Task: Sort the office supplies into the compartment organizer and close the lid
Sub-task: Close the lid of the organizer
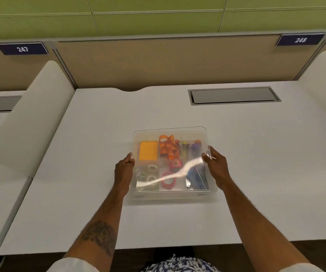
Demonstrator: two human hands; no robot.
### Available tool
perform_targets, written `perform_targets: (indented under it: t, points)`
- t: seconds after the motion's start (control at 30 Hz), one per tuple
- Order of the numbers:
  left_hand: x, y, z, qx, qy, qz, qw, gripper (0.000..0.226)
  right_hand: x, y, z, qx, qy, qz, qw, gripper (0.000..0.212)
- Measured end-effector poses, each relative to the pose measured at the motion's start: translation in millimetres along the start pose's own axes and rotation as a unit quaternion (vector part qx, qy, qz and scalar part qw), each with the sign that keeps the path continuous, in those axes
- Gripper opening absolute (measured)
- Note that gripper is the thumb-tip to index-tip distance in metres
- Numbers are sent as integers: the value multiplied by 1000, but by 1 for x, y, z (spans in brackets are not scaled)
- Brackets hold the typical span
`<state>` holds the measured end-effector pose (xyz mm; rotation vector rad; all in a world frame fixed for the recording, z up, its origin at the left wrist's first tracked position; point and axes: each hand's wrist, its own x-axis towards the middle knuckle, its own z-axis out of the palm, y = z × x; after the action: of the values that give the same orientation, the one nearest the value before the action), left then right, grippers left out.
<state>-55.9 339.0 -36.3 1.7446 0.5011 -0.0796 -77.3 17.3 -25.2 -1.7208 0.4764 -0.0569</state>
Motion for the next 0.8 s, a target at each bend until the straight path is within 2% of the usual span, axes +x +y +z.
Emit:
perform_targets:
  t: [0.2, 0.3, 0.4, 0.47, 0.53, 0.6, 0.8]
  points:
    - [2, -4, 2, 3, 1, 1, 1000, 41, -5, 6, 1, -20, -6, -13, 1000, 45]
    - [3, -5, 1, -2, -4, -1, 1000, 41, -3, 9, 3, -43, 11, 1, 999, 48]
    - [2, -5, -1, -7, -9, 2, 1000, 41, -1, 12, 3, -104, 46, 7, 993, 44]
    - [1, -6, -3, 3, -18, 4, 1000, 40, -2, 12, 4, -159, 53, -37, 985, 37]
    - [-1, -9, -3, 35, -29, 13, 999, 39, -3, 12, 4, -199, 41, -95, 975, 31]
    - [-6, -14, -1, 94, -22, 35, 995, 36, -3, 12, 5, -211, 37, -115, 970, 32]
    - [-8, -23, 2, 162, 27, 78, 983, 35, 1, 12, 9, -193, 31, -66, 978, 34]
